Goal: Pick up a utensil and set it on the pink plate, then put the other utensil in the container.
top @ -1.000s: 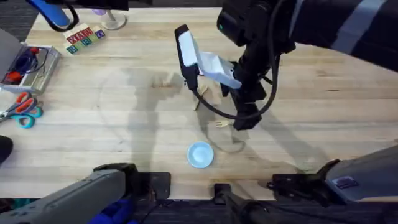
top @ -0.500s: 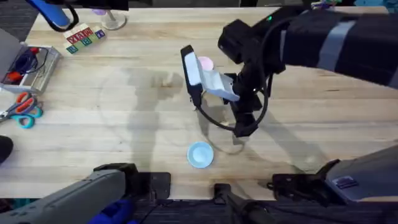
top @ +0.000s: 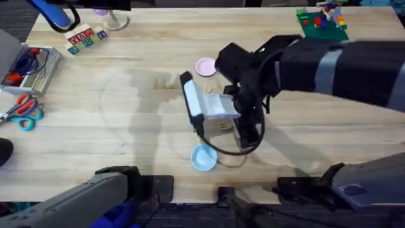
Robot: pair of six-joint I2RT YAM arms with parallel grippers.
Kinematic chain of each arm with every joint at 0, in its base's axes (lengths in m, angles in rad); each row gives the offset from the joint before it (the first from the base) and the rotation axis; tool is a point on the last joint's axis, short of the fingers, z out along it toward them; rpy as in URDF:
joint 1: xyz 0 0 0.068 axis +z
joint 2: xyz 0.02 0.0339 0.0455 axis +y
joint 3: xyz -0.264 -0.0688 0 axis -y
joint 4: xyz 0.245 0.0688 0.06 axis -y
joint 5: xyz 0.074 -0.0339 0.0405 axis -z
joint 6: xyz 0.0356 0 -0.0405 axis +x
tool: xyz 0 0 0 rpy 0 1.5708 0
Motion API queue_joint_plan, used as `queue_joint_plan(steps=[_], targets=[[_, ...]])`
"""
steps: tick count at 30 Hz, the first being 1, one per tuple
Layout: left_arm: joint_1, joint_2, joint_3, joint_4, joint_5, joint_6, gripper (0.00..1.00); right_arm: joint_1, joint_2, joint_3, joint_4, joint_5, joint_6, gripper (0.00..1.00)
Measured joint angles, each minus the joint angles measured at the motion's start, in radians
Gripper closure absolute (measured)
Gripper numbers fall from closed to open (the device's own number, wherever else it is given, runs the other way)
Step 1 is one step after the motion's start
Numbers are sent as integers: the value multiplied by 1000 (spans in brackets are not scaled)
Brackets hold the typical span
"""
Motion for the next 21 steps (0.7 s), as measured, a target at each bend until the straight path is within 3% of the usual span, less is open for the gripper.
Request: queue_joint_plan(steps=[3, 10, 11, 13, 17, 19, 20, 21], targets=[[0, 0, 0, 0, 0, 0, 8, 73, -5, -14, 18, 103, 24, 21], [0, 0, 0, -1, 0, 0, 8, 102, -26, -46, 46, 136, 80, 75], [0, 0, 0, -3, 0, 0, 8, 103, -29, -49, 47, 136, 86, 99], [0, 0, 0, -8, 0, 0, 8, 106, -35, -55, 43, 134, 95, 248], [0, 0, 0, -16, 0, 0, 8, 107, -35, -57, 45, 132, 105, 349], [0, 0, 0, -22, 0, 0, 8, 108, -35, -57, 46, 129, 107, 492], [0, 0, 0, -28, 0, 0, 8, 108, -37, -58, 44, 126, 112, 846], [0, 0, 0, -30, 0, 0, 8, 110, -37, -57, 44, 124, 113, 934]])
